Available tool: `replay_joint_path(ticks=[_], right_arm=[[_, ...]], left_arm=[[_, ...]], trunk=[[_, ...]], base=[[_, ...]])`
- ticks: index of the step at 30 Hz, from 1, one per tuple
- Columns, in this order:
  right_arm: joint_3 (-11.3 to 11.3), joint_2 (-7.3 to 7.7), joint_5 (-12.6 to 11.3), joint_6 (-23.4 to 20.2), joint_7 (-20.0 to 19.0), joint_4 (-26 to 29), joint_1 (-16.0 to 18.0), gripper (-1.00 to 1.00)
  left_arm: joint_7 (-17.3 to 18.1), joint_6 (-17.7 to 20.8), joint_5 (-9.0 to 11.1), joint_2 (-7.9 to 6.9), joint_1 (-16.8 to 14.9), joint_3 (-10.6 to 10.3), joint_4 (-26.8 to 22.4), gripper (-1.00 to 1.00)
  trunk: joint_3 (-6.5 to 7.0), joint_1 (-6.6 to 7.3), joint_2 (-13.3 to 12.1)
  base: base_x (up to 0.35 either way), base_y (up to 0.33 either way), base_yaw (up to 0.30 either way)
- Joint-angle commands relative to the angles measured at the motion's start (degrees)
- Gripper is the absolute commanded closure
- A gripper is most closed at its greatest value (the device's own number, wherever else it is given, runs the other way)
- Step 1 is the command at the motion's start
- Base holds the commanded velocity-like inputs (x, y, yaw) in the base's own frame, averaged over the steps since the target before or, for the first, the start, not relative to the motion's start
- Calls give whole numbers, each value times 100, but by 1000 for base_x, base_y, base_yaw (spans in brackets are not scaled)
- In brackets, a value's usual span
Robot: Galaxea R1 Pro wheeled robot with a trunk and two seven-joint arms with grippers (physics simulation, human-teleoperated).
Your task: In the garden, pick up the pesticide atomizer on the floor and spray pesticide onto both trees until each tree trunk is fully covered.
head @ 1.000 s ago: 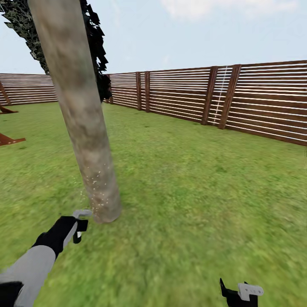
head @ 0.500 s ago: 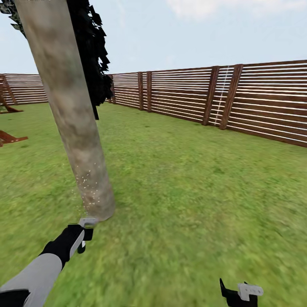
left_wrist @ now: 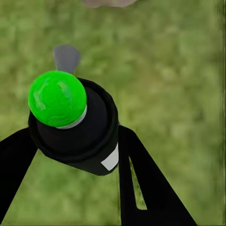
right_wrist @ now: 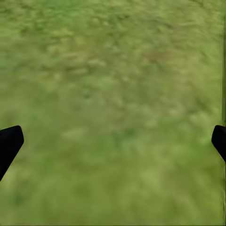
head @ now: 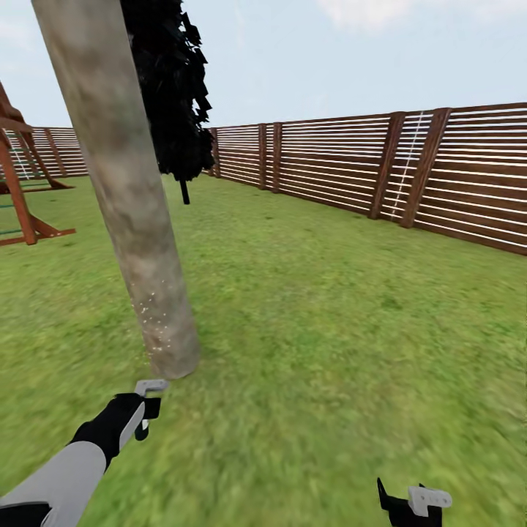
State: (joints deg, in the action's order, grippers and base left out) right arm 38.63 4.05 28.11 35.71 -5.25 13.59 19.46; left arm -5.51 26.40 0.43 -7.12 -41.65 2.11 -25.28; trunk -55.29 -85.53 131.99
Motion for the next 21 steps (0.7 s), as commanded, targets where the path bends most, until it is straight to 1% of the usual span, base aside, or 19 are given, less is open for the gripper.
replay_joint_path(ticks=[1,9,13,14,15,21], right_arm=[[49,-1,1,17,-55,-5,5,-100],[49,-1,1,17,-55,-5,5,-100],[49,-1,1,17,-55,-5,5,-100],[49,-1,1,17,-55,-5,5,-100],[49,-1,1,16,-55,-5,5,-100],[49,-1,1,17,-55,-5,5,-100]], left_arm=[[-11,33,7,5,-2,17,-12,100],[-11,32,9,1,-1,17,-12,100],[-11,32,21,4,5,17,-12,100],[-11,32,130,-10,6,17,-12,100],[-11,32,156,-20,7,17,-12,100],[-11,30,185,-26,85,17,-12,100]], trunk=[[-5,0,2],[-5,0,2],[-5,0,2],[-5,0,2],[-5,0,2],[-5,0,2]], base=[[85,-268,5],[85,-269,7],[62,-269,226],[6,-270,273],[2,-270,275],[93,-271,276]])
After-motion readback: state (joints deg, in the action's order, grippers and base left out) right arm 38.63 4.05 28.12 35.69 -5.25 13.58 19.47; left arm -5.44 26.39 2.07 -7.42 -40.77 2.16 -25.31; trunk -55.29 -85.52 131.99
